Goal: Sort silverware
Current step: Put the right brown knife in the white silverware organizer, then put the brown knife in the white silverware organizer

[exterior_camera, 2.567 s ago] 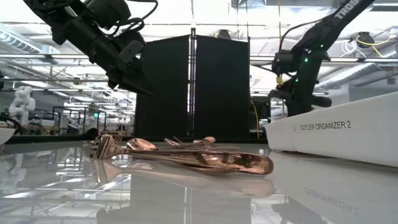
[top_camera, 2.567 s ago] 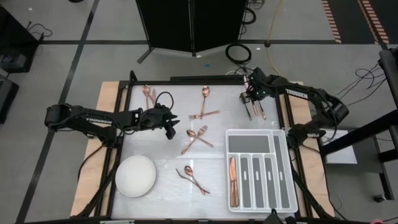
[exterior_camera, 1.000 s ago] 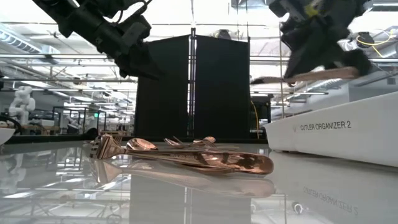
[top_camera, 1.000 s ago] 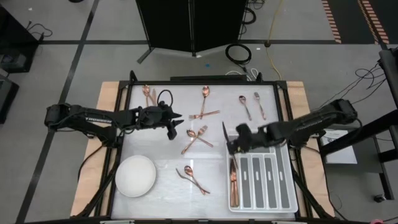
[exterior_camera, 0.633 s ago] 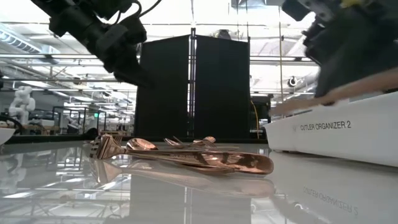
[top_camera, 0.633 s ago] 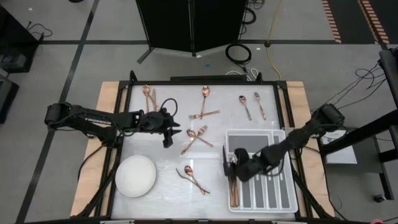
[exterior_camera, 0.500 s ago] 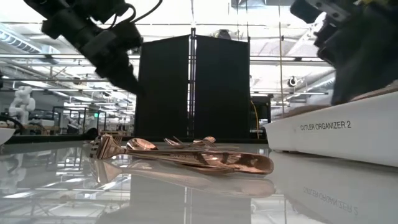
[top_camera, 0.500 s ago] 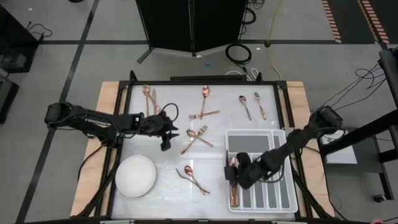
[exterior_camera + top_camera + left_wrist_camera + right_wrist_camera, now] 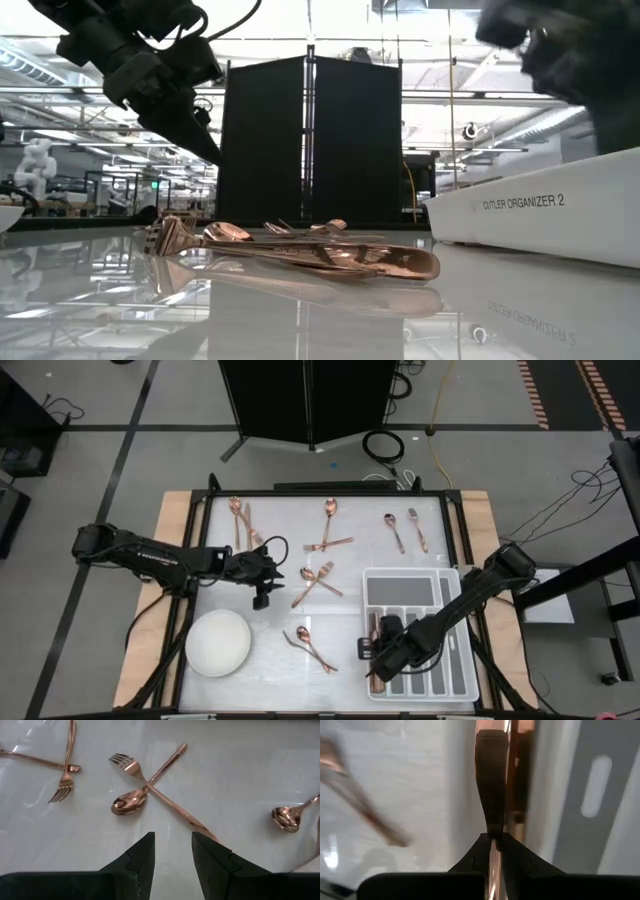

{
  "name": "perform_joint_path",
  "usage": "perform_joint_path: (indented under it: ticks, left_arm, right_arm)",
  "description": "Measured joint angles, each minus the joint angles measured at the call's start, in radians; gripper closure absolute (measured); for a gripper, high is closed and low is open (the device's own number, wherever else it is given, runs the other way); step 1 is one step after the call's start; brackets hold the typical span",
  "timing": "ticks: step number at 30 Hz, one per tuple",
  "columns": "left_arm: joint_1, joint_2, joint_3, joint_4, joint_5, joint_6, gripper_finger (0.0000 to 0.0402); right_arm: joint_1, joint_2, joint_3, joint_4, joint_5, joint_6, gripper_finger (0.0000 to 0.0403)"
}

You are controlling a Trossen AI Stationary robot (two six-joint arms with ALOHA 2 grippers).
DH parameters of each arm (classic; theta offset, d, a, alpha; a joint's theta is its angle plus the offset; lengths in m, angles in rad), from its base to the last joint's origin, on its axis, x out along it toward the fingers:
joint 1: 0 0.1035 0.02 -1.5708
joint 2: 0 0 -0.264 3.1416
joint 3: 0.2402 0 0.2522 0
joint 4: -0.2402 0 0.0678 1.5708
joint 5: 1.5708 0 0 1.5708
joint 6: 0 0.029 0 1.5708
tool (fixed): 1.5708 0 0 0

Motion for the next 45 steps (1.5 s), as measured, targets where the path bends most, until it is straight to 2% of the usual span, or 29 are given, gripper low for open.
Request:
perform_joint_path:
  ticks: [3,10,22,32,36,38,41,45]
  left_arm:
    - [-0.01,0.0,0.0,0.0,0.0,-0.001,0.0272]
    - [-0.041,0.0,0.0,0.0,0.001,-0.006,0.0272]
    - [-0.052,0.0,0.0,-0.002,0.001,-0.005,0.0272]
    - [-0.052,0.0,0.0,-0.046,0.001,-0.032,0.0272]
    - [-0.046,0.0,0.04,-0.213,-0.004,-0.089,0.0272]
    - [-0.026,0.0,0.075,-0.32,-0.055,-0.16,0.0272]
    - [0.043,0.0,0.137,-0.466,-0.157,-0.298,0.0272]
    - [0.174,0.0,0.198,-0.572,-0.192,-0.376,0.0272]
  right_arm:
    - [0.0,0.033,0.0,0.006,-0.05,0.004,0.0387]
    - [0.0,0.044,0.0,0.012,-0.056,-0.007,0.0385]
    - [-0.008,0.011,0.0,-0.007,-0.055,-0.064,0.0326]
    - [-0.036,0.002,0.0,0.033,-0.031,-0.198,0.0317]
    - [-0.045,0.002,-0.001,0.066,0.01,-0.291,0.0317]
    - [-0.051,0.002,-0.001,0.092,0.046,-0.336,0.0317]
    - [-0.057,0.002,-0.001,0.109,0.116,-0.403,0.0316]
    - [-0.061,0.002,0.0,0.146,0.22,-0.511,0.0316]
